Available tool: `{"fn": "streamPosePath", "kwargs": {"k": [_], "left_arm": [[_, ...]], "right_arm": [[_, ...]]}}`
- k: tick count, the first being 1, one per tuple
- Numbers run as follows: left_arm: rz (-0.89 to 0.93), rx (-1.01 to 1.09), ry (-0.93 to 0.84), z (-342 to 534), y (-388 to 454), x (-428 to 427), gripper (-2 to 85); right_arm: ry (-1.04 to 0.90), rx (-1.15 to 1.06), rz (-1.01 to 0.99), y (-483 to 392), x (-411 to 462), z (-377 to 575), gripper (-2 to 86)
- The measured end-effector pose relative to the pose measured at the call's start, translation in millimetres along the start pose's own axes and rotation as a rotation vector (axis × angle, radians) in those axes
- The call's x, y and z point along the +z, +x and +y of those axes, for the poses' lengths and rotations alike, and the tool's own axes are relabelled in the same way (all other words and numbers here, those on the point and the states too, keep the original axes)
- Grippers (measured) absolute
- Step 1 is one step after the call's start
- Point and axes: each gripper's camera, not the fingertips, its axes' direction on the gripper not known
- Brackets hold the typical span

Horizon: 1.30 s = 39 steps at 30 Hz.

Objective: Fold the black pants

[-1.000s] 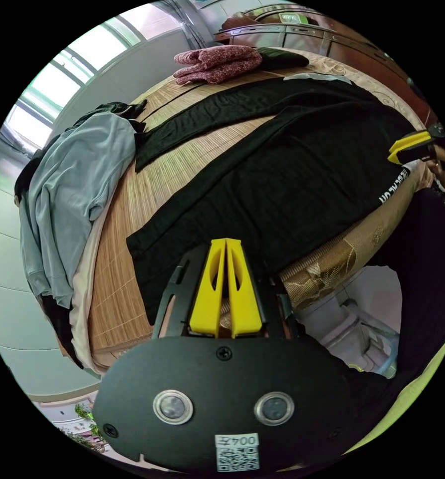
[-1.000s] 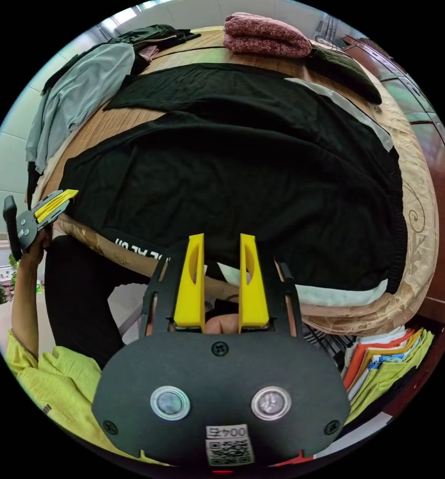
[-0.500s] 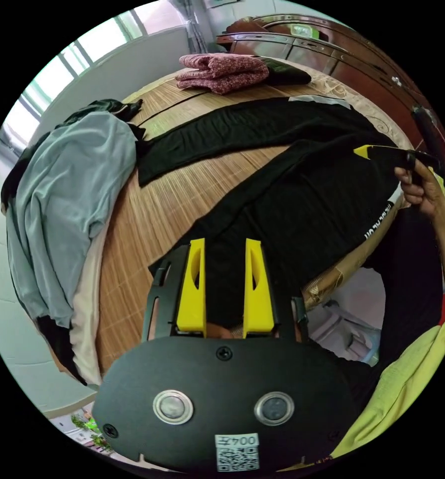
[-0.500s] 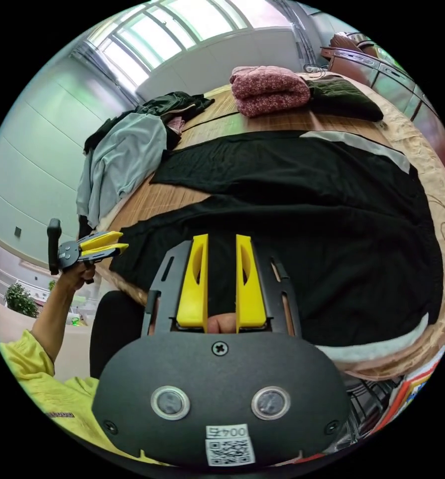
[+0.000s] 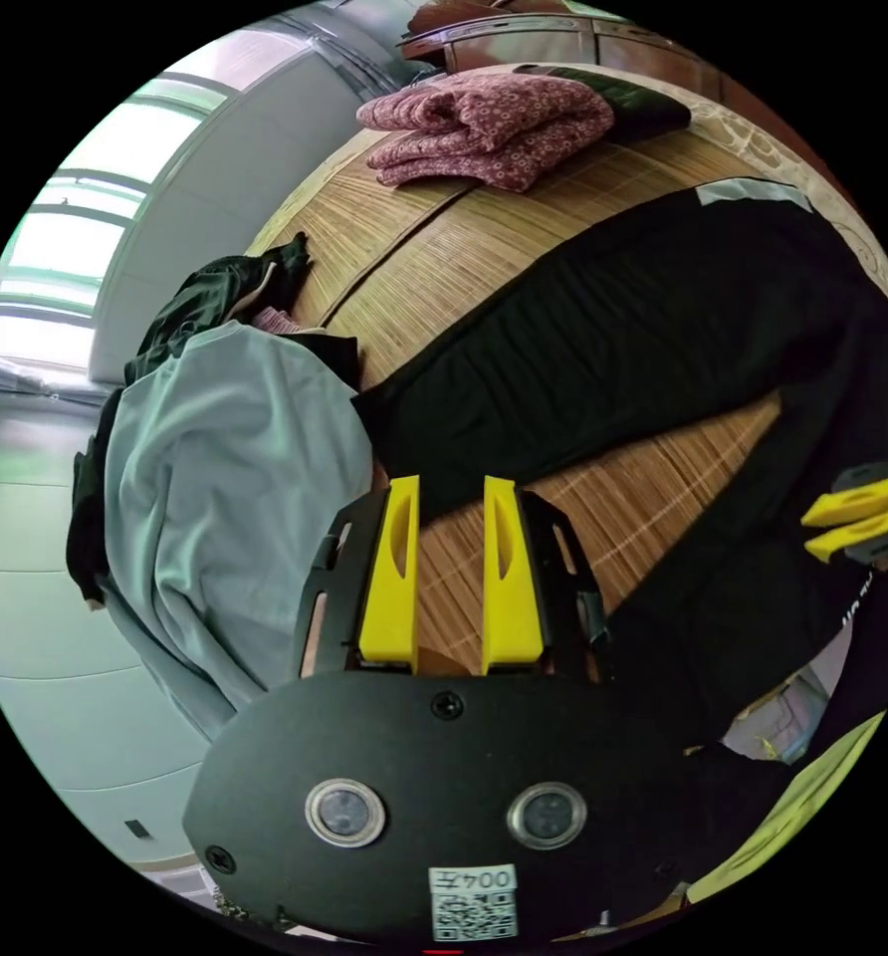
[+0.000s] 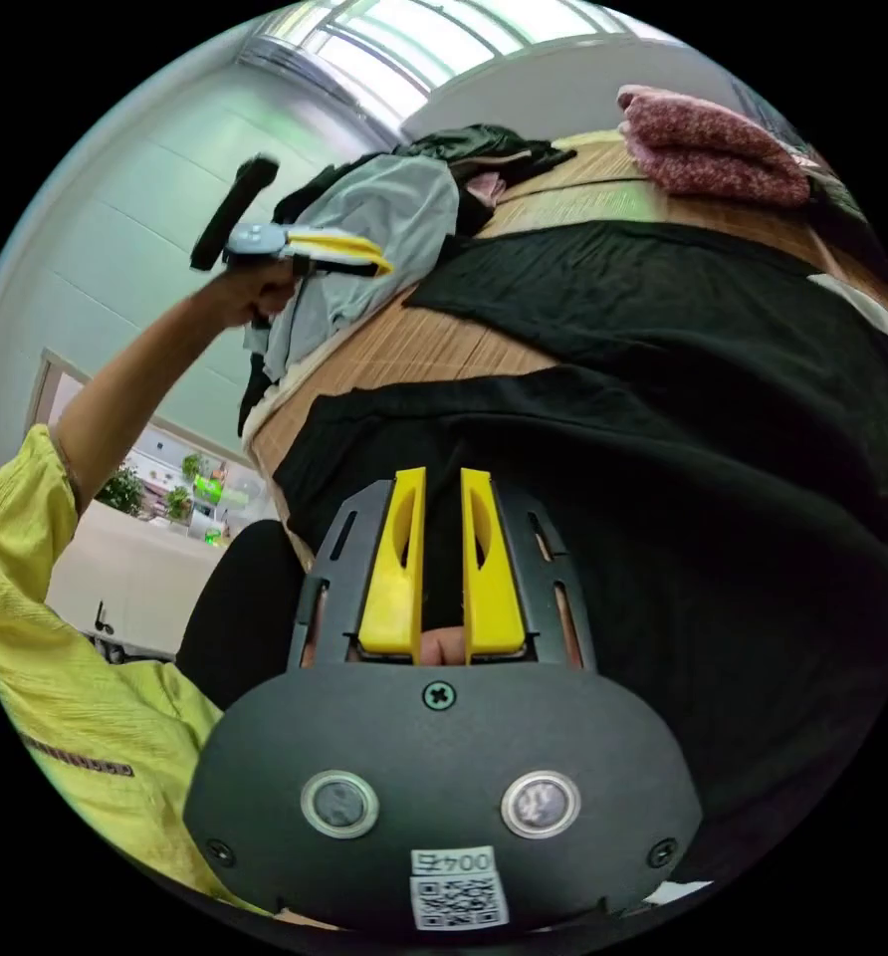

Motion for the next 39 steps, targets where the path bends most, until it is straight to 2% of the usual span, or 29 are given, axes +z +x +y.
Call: {"fn": "streamPosePath", "kwargs": {"k": [6,13,17,25,30,34,39], "left_arm": [[-0.076,-0.029,-0.005,-82.1,-33.3,17.7,8.3],[-0.202,0.202,-0.014,-146.0,-37.6,53.1,7.6],[-0.157,0.298,-0.009,-179.0,-33.7,73.7,9.5],[0.021,0.299,0.002,-233.3,-61.7,96.9,10.9],[0.072,0.246,0.012,-251.1,-78.6,112.6,9.3],[0.147,0.232,-0.006,-263.5,-87.1,123.3,4.6],[0.048,0.243,-0.007,-270.6,-78.3,129.0,3.2]], "right_arm": [[-0.050,0.029,-0.027,26.4,2.1,13.5,0.9],[-0.043,0.032,-0.064,52.1,-12.2,25.2,2.7],[-0.045,0.027,-0.066,62.1,-18.5,27.8,2.6],[-0.045,0.025,-0.063,83.4,-32.9,26.6,1.7],[-0.037,0.043,-0.094,99.6,-41.5,22.7,1.7],[-0.034,0.034,-0.096,105.4,-48.6,16.3,3.1],[-0.024,0.002,-0.062,104.7,-61.0,5.8,6.4]]}}
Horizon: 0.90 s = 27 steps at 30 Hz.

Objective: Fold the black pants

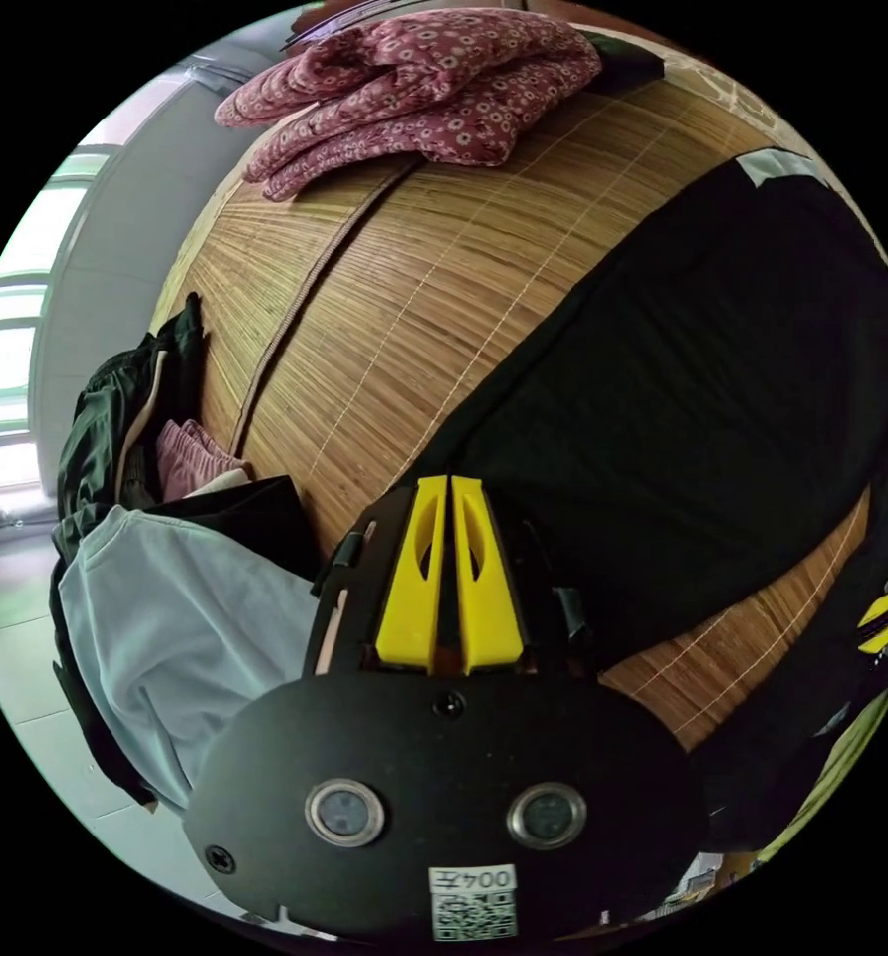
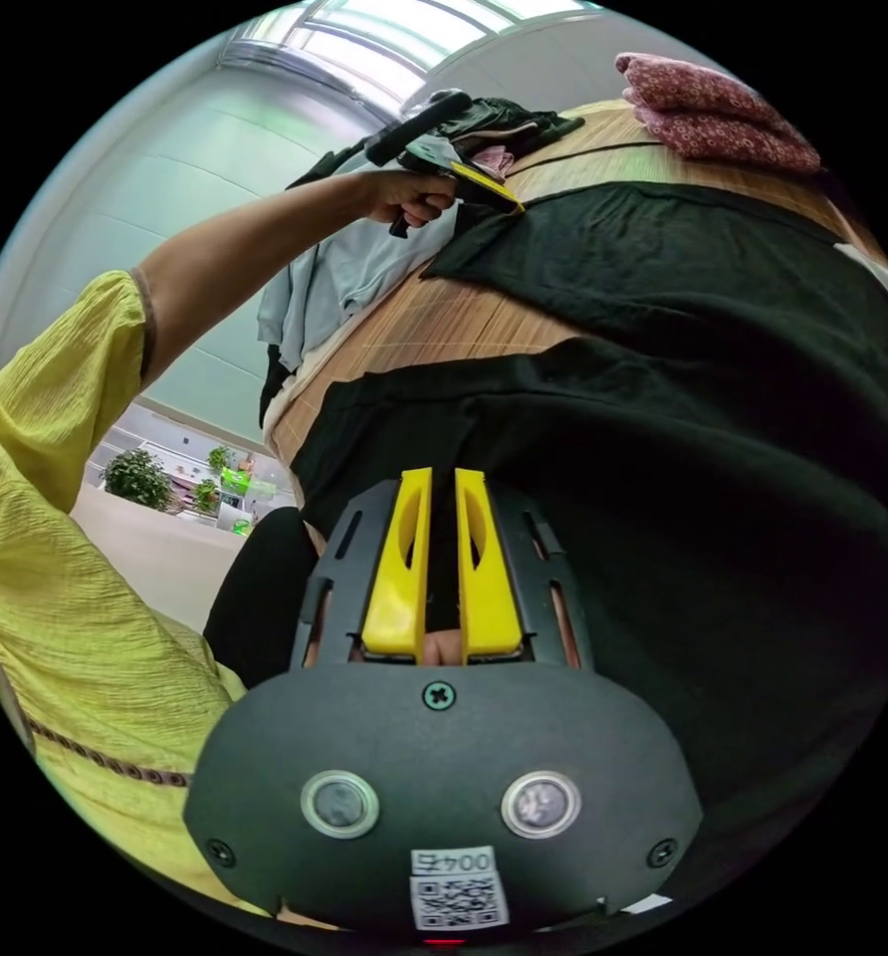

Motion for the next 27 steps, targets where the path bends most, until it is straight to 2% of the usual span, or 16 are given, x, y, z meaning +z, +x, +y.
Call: {"fn": "streamPosePath", "kwargs": {"k": [3,6,10,19,22,24,27], "left_arm": [[-0.070,0.001,0.000,0.1,0.1,-0.4,5.4],[-0.124,0.011,0.035,7.0,-10.9,-7.8,9.2],[0.004,-0.070,0.103,14.6,-45.4,-9.2,10.4],[0.306,-0.224,0.151,25.5,-84.7,30.2,9.5],[0.317,-0.254,0.174,34.2,-83.9,34.1,7.5],[0.297,-0.253,0.172,37.1,-76.9,34.2,4.2],[0.173,-0.208,0.168,36.4,-53.8,28.3,2.7]], "right_arm": [[0.060,-0.036,0.039,-2.2,-16.8,-6.9,8.1],[0.098,-0.004,-0.012,11.1,-27.4,-15.5,8.1],[0.114,0.051,-0.088,28.7,-30.8,-30.1,7.8],[0.129,0.069,-0.100,37.5,-28.1,-68.1,7.7],[0.183,0.057,-0.099,34.6,-39.4,-80.0,6.7],[0.238,0.033,-0.046,28.9,-56.3,-86.0,5.2],[0.312,0.048,0.195,28.2,-89.2,-101.8,4.6]]}}
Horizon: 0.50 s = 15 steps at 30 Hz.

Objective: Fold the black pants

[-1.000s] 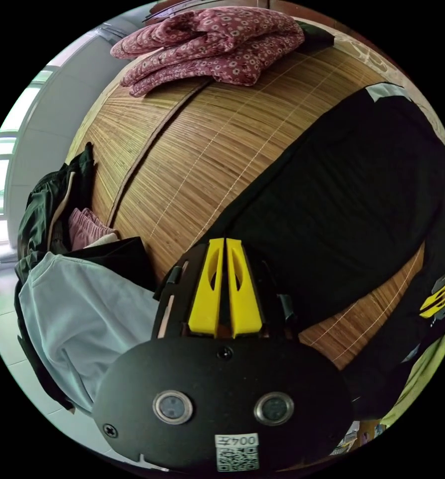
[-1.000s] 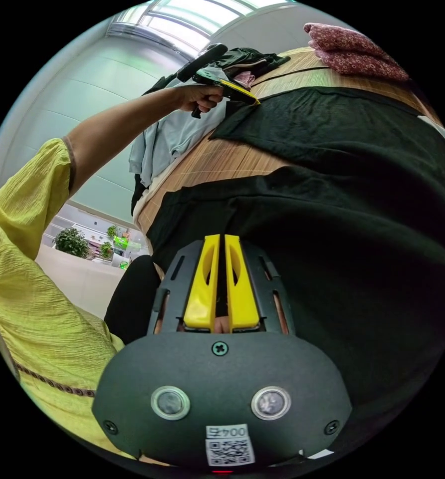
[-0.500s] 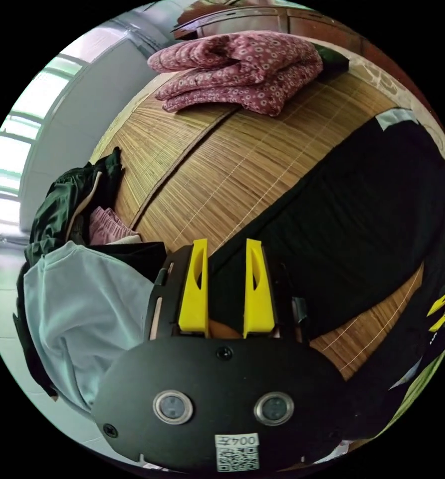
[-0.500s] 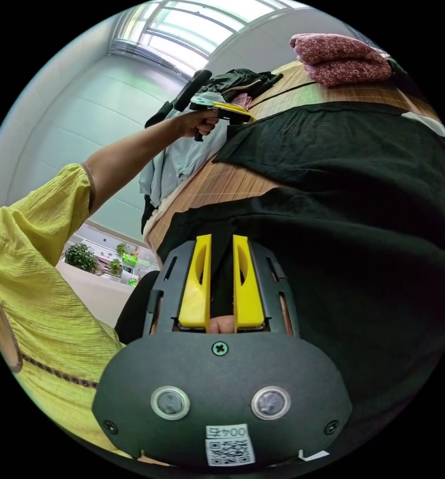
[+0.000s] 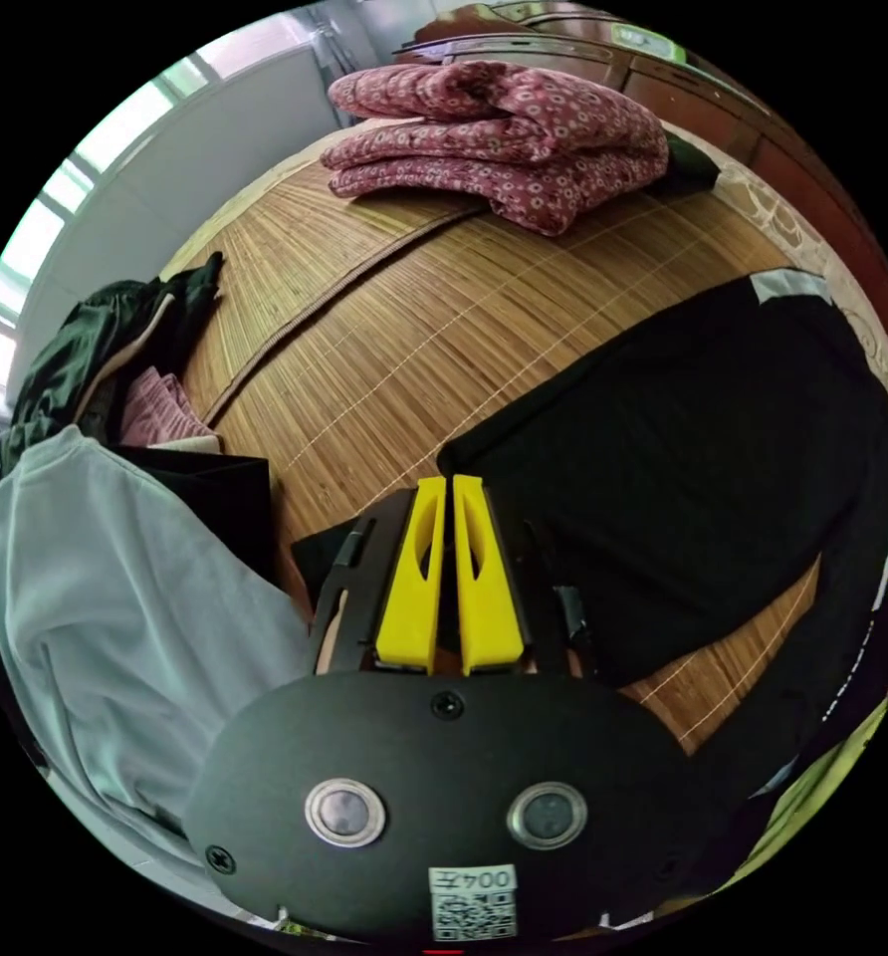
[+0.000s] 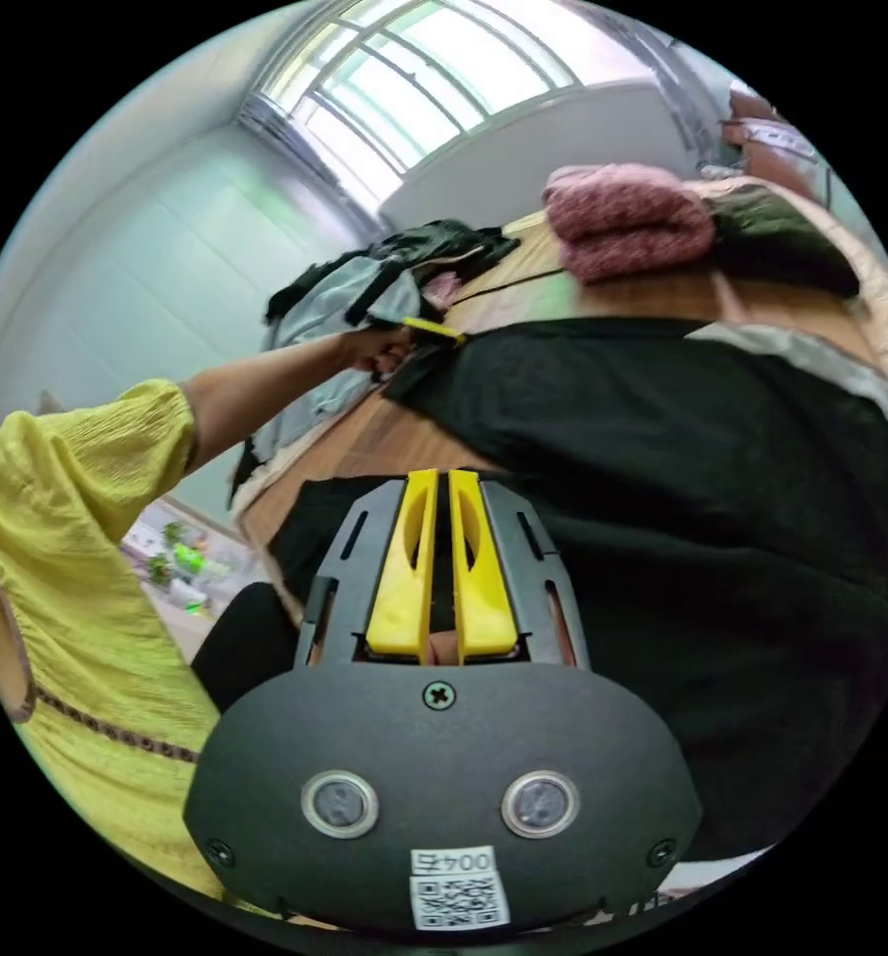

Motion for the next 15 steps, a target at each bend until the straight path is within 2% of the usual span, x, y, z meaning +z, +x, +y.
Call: {"fn": "streamPosePath", "kwargs": {"k": [2,4,7,10,15], "left_arm": [[-0.065,0.031,-0.036,-2.3,14.2,0.1,2.0],[-0.078,0.032,-0.060,-3.0,19.3,0.4,1.8],[-0.078,0.018,-0.078,0.3,24.7,-0.2,1.5],[-0.100,0.032,-0.083,6.5,35.0,-1.2,1.4],[-0.083,-0.010,-0.051,25.7,44.7,-5.4,1.3]], "right_arm": [[-0.003,-0.023,0.136,10.7,-5.2,-24.4,6.2],[-0.139,-0.135,0.373,28.4,6.6,-73.7,8.4],[-0.243,-0.151,0.628,77.7,23.3,-140.9,10.8],[-0.321,-0.117,0.695,130.8,38.4,-196.0,12.0],[-0.514,-0.101,0.686,181.4,83.2,-245.0,13.2]]}}
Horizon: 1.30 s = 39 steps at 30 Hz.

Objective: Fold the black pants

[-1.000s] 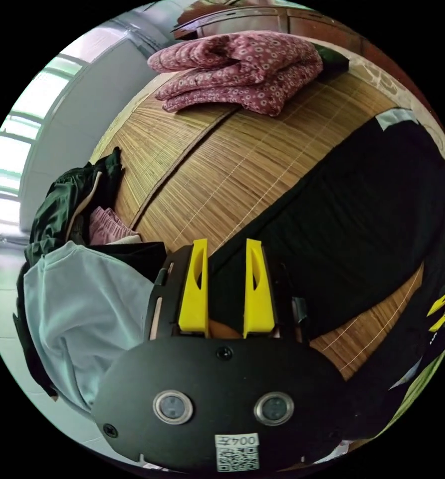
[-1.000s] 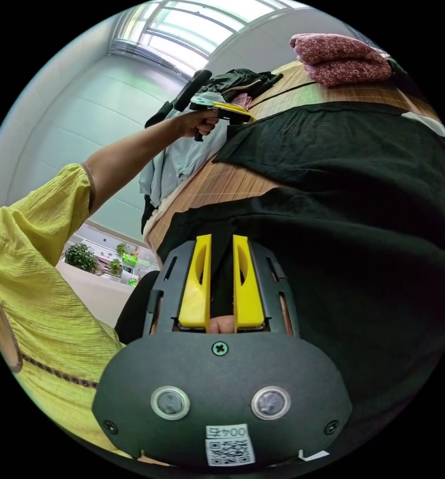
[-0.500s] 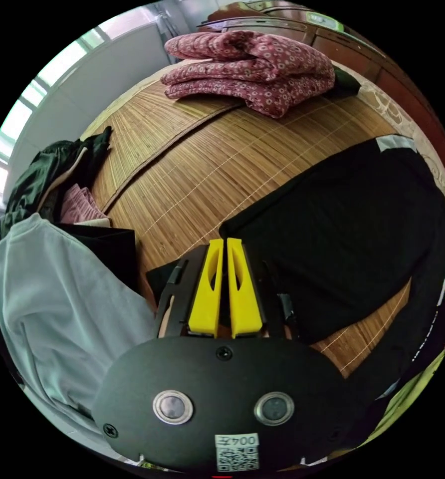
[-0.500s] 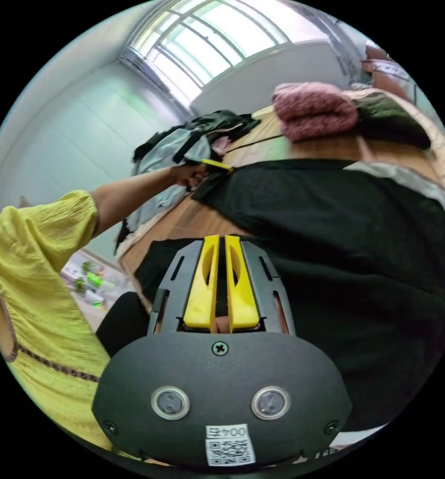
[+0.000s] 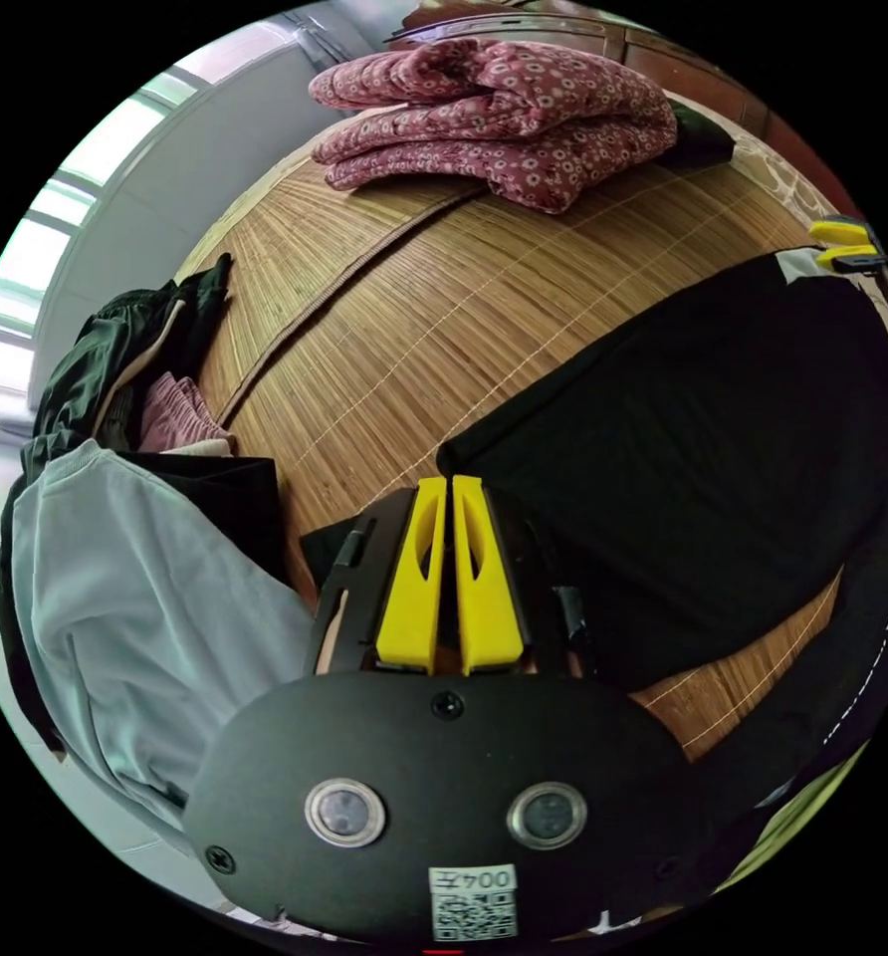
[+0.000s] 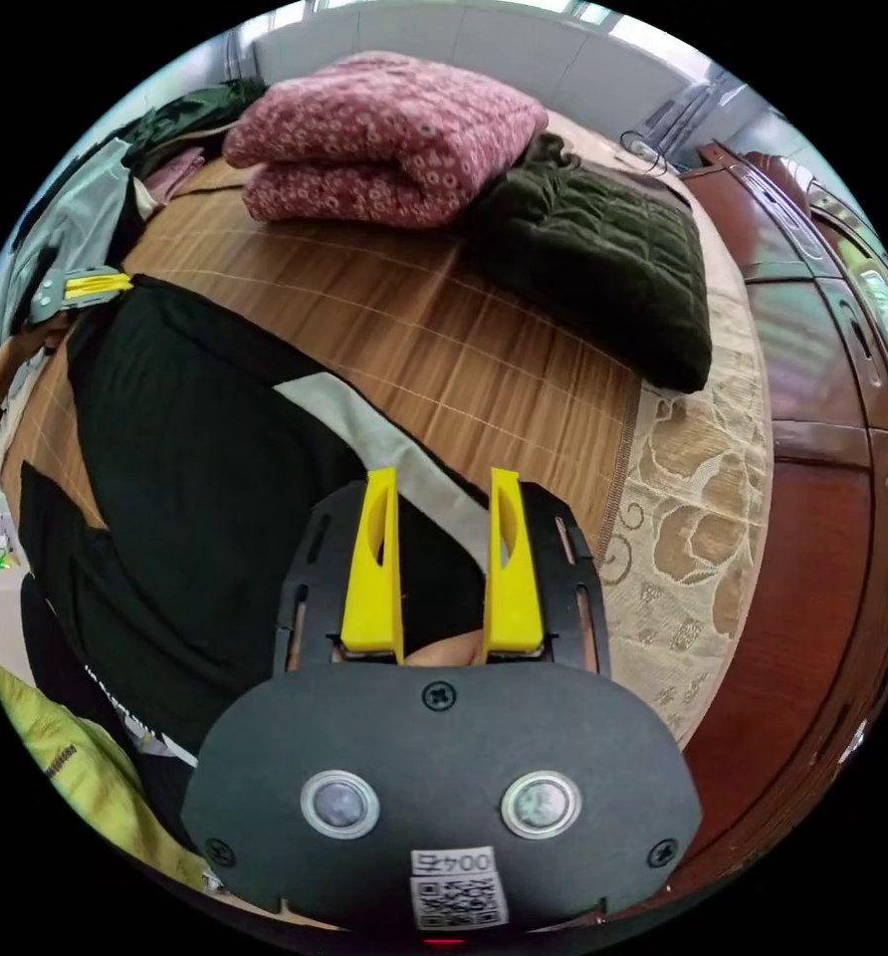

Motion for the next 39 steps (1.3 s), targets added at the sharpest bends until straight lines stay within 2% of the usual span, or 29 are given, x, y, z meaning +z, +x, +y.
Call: {"fn": "streamPosePath", "kwargs": {"k": [2,4,9,13,17,22,27,34,39], "left_arm": [[0.005,-0.013,0.006,9.3,6.5,-2.8,1.3],[-0.010,-0.005,0.001,14.9,15.0,-5.2,1.3],[-0.096,0.018,-0.005,32.1,45.7,-13.6,1.2],[-0.166,-0.053,-0.004,52.4,70.3,-27.7,1.1],[-0.191,-0.149,0.111,94.8,82.9,-74.7,1.0],[-0.186,-0.240,0.272,170.4,101.6,-151.7,0.9],[-0.254,-0.290,0.419,269.7,151.9,-227.2,1.0],[-0.518,-0.228,0.536,426.5,281.2,-277.7,1.0],[-0.671,-0.186,0.565,512.4,370.5,-273.6,1.1]], "right_arm": [[-0.060,-0.010,0.004,1.3,11.9,-16.9,12.5],[-0.117,-0.045,-0.082,-3.2,21.1,-31.5,10.2],[-0.147,-0.045,-0.191,-15.1,10.3,-43.0,2.8],[-0.052,-0.050,-0.107,-42.4,-27.8,-30.2,0.1],[0.052,-0.028,-0.067,-58.5,-76.7,-4.6,-0.4],[0.185,0.006,-0.024,-90.6,-158.0,55.6,-0.5],[0.289,0.010,0.031,-139.3,-230.7,129.0,-0.6],[0.380,-0.022,0.092,-229.0,-304.2,266.0,-0.6],[0.376,-0.013,0.080,-285.6,-305.0,359.3,-0.6]]}}
